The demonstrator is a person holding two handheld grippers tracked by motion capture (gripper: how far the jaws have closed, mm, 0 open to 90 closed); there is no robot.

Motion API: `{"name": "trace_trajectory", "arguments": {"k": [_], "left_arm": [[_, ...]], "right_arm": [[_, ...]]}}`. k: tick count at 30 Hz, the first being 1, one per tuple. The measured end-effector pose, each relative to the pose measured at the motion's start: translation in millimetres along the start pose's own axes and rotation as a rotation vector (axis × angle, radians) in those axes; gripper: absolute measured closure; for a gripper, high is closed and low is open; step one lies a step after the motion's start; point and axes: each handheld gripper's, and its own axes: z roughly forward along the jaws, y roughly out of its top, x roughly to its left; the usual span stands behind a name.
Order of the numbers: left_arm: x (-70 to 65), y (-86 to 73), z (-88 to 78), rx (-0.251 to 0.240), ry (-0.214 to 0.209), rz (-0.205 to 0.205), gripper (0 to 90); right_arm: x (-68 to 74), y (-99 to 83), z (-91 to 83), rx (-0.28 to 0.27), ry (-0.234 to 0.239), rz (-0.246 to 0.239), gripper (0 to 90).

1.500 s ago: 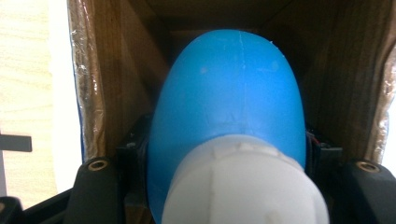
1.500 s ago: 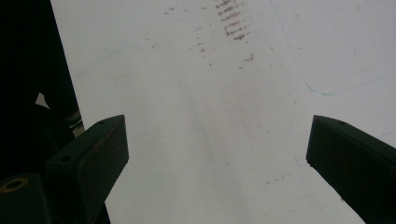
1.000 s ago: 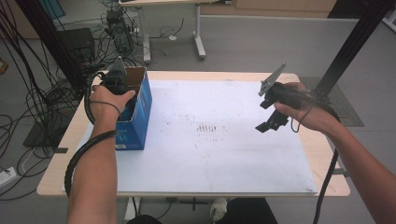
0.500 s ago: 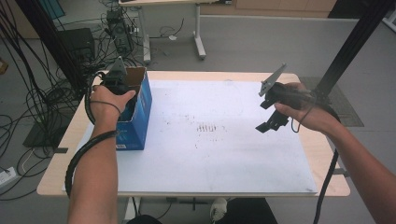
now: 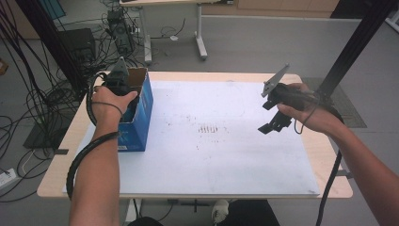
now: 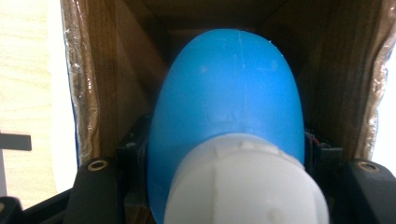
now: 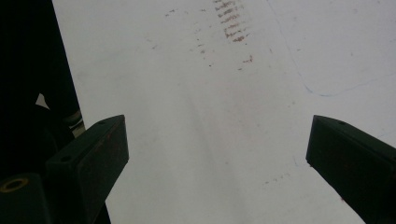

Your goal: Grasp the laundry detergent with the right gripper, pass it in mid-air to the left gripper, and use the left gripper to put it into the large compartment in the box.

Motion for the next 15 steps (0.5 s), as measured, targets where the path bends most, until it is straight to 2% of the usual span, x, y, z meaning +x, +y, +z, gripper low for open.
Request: {"name": "trace_trajectory", "arguments": {"k": [15], "left_arm": [[0.8, -0.9, -0.1, -0.004, -0.004, -0.005, 35.7]], "right_arm": [[0.2, -1.0, 0.8, 0.001, -0.001, 0.0, 5.9]]}}
